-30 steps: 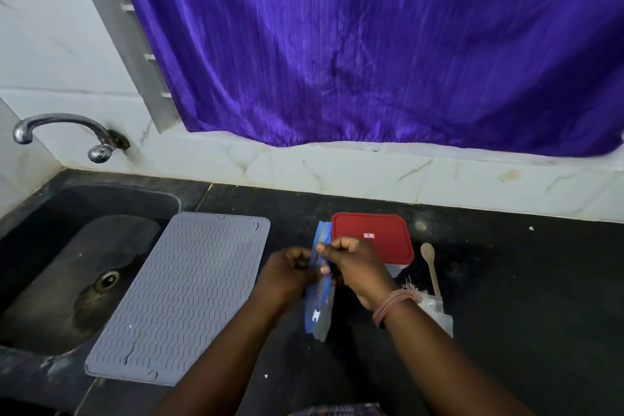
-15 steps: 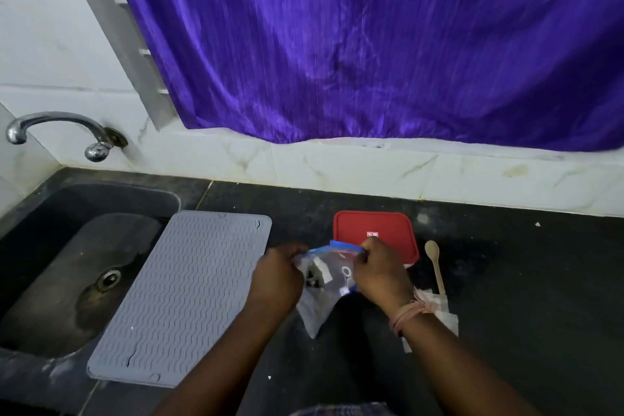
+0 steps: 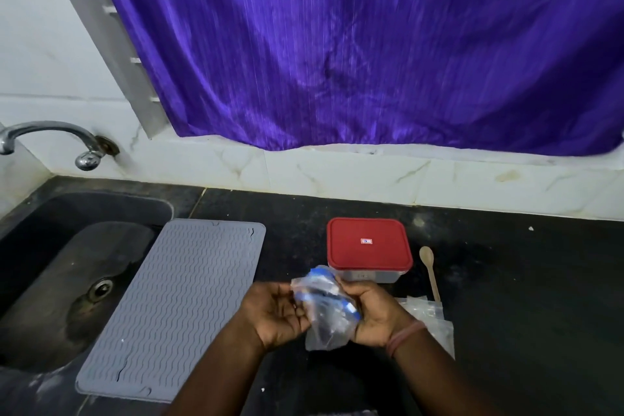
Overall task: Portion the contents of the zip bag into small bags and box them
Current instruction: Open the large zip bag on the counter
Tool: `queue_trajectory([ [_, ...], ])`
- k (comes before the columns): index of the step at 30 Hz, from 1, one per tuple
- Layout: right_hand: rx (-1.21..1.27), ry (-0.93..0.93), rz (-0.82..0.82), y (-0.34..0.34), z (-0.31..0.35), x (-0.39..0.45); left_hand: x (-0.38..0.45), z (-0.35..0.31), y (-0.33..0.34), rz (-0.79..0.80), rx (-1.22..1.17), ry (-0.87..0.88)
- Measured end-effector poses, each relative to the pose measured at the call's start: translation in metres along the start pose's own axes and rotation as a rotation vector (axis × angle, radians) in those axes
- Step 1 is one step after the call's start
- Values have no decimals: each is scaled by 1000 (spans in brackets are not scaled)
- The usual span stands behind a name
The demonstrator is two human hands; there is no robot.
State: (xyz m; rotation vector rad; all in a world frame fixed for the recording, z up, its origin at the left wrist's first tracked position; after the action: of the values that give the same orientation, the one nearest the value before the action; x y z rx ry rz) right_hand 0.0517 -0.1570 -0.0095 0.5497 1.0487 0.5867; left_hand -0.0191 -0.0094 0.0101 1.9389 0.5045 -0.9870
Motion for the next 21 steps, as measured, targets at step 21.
queue_trajectory([
  [21, -218, 80, -367, -9, 1, -12, -6, 4, 2, -156, -31, 323],
])
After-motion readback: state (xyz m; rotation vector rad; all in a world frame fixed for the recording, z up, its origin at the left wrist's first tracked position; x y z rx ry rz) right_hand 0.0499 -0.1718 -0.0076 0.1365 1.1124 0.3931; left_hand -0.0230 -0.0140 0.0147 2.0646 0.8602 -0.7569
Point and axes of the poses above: each hand's wrist, its own x-axis towards the middle knuckle, its own y-axis out of the palm, z = x × y, the point moved 4 cm from there along x, towards the middle knuckle, and after that the axes turned 3 degrees about y, right-handed, at the moved point
